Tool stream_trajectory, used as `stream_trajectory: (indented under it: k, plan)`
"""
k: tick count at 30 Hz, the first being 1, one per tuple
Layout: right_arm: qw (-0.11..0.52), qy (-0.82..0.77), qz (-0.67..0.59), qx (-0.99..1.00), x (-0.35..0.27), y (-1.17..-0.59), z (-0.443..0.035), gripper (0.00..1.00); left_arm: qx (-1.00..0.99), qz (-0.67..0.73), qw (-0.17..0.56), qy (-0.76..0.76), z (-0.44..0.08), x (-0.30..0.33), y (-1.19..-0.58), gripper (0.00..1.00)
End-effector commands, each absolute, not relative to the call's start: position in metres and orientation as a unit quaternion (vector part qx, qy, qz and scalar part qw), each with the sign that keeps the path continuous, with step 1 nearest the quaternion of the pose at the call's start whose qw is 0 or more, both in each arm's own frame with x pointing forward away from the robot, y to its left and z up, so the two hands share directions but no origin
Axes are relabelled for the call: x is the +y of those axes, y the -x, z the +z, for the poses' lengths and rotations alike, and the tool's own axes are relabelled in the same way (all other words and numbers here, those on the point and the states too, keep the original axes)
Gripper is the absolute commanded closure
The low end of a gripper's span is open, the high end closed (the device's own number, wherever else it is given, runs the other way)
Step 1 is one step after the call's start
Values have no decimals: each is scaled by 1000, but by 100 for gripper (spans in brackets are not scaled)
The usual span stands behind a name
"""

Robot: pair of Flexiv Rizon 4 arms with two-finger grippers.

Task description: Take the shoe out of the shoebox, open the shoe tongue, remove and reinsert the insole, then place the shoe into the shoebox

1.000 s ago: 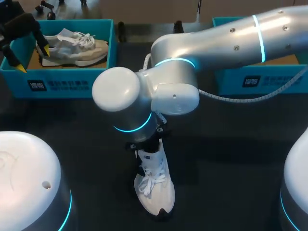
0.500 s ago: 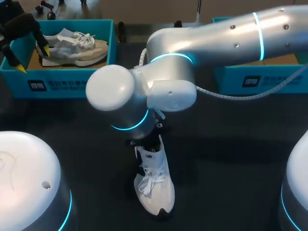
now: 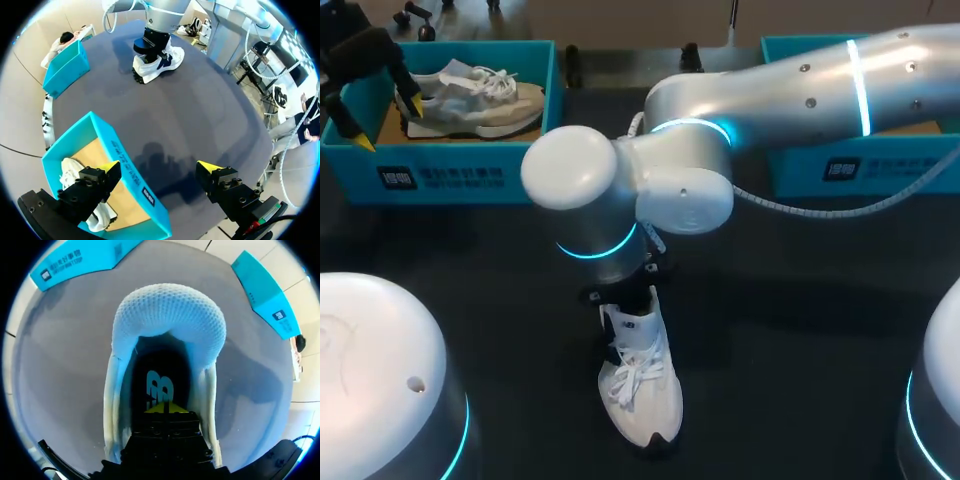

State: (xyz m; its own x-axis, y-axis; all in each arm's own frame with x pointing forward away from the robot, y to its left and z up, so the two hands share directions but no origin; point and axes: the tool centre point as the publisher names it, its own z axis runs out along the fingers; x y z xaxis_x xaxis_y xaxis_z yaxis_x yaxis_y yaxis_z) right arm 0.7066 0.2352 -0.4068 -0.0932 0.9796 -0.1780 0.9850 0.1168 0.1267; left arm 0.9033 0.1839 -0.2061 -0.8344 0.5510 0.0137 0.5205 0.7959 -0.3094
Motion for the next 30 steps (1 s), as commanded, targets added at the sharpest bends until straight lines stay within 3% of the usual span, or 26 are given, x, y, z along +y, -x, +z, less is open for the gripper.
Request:
stream_trajectory:
  k: [1,6,11,30]
  plan:
    - [122,-675,3,727,238,-699,-412,100,-946,147,52,283,-206,184,-904,0]
    - [147,-671,7,727,242,-698,-387,100,-946,147,52,283,-206,184,-904,0]
    - [123,-669,16,733,253,-703,-380,100,-946,147,52,283,-206,184,-904,0]
    - [52,-677,22,734,263,-701,-414,100,-946,147,52,283,-206,184,-904,0]
